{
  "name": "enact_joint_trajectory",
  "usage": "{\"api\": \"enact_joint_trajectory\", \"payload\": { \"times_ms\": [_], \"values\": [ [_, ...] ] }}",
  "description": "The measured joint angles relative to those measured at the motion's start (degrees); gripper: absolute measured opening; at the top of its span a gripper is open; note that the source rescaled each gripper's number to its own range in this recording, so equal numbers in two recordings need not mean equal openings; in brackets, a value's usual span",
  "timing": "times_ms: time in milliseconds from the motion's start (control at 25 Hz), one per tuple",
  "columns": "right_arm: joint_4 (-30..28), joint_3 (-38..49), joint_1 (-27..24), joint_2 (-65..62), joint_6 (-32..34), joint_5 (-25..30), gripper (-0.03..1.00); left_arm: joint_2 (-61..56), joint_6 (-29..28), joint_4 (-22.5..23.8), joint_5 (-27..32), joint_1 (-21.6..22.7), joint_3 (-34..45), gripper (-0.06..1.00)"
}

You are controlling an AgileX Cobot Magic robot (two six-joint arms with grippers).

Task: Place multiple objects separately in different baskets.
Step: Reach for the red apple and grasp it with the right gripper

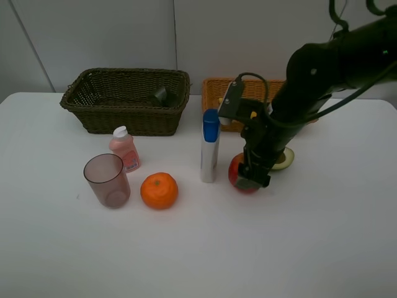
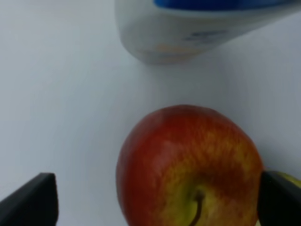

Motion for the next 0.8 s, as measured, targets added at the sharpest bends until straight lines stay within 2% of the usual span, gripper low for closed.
{"api": "enact_joint_trajectory", "payload": {
  "times_ms": [440,800],
  "values": [
    [-1.1,0.0,-3.1,0.9,-0.3,-1.7,0.83,0.0,0.0,0.0,0.0,0.0,0.0,1.00],
    [-1.1,0.0,-3.1,4.6,-0.3,-3.2,0.83,0.0,0.0,0.0,0.0,0.0,0.0,1.00]
  ]
}}
